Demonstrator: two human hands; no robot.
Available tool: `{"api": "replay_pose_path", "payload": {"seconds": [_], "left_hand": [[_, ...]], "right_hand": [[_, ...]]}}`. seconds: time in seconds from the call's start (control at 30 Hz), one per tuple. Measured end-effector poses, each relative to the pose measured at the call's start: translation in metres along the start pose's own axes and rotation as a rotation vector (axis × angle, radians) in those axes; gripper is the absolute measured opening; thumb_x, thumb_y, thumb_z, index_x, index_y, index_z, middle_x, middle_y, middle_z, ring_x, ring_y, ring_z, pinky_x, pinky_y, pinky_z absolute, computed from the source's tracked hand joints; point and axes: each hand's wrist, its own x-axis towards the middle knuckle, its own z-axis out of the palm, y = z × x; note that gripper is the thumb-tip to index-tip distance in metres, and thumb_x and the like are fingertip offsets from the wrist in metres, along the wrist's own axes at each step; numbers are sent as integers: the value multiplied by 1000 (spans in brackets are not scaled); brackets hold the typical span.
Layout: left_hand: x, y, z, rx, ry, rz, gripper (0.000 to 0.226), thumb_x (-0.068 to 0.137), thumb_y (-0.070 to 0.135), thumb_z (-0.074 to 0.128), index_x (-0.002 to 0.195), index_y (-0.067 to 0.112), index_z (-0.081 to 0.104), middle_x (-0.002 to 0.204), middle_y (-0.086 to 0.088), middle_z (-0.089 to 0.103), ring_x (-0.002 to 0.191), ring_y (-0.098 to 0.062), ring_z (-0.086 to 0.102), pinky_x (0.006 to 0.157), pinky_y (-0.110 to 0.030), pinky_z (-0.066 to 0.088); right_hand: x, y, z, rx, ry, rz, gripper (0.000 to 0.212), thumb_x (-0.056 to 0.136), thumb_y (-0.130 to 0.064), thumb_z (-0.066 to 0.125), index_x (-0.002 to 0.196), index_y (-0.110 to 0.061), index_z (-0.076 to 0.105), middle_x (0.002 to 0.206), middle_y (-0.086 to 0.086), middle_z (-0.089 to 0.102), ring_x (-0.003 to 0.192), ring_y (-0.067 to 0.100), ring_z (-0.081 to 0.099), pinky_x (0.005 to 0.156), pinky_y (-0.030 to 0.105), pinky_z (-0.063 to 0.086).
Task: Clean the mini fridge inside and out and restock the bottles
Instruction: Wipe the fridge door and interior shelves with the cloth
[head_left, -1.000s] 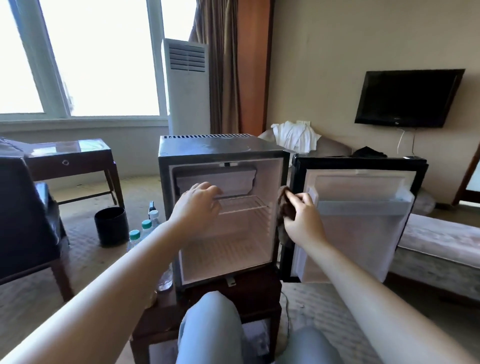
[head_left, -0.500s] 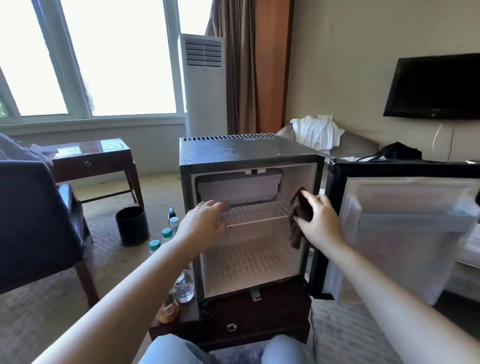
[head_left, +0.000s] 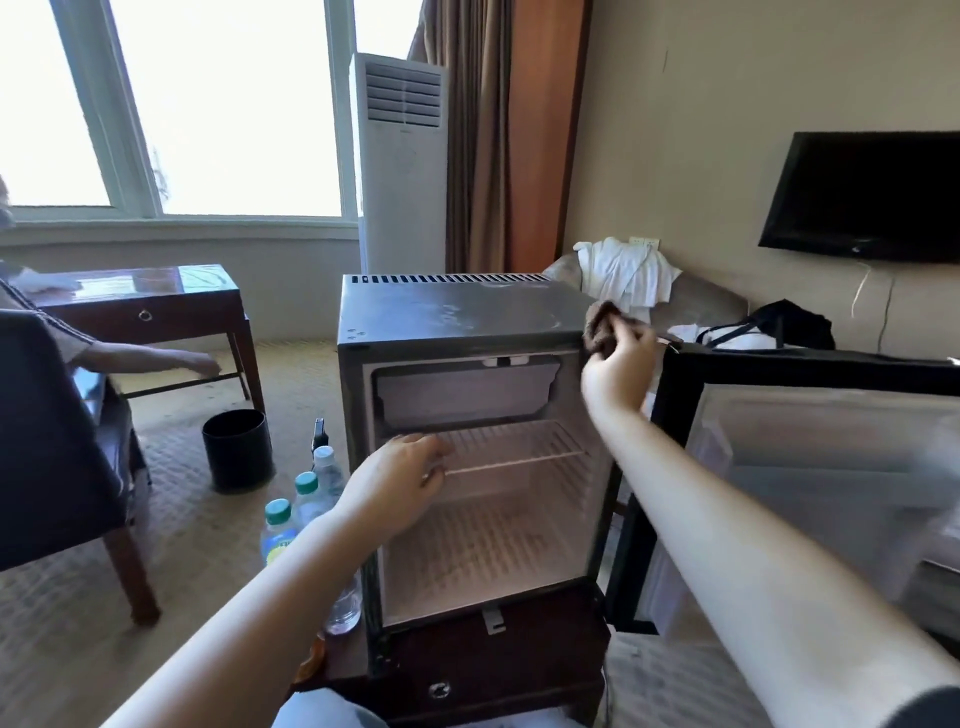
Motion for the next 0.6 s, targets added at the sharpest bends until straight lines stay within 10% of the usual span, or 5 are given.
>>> {"api": "replay_pose_path", "payload": {"seconds": [0.2,0.6], "left_hand": [[-25,-26,11,-40,-27,-87,28,90,21,51,116,15,62,115,0,63,107,-20,59,87,-33,49],[-96,-1,30,-108,43,-72,31,88,17,53,117,15,63,113,0,63,106,-20,58,87,-33,48]], "right_hand": [[-83,-41,42,91,-215,-295,50,75,10,63,121,-8,66,113,13,54,106,29,51,102,28,37],[-143,24,-41,-16,-497,-122,49,81,12,53,124,-9,64,122,8,53,112,24,52,96,17,33]]}}
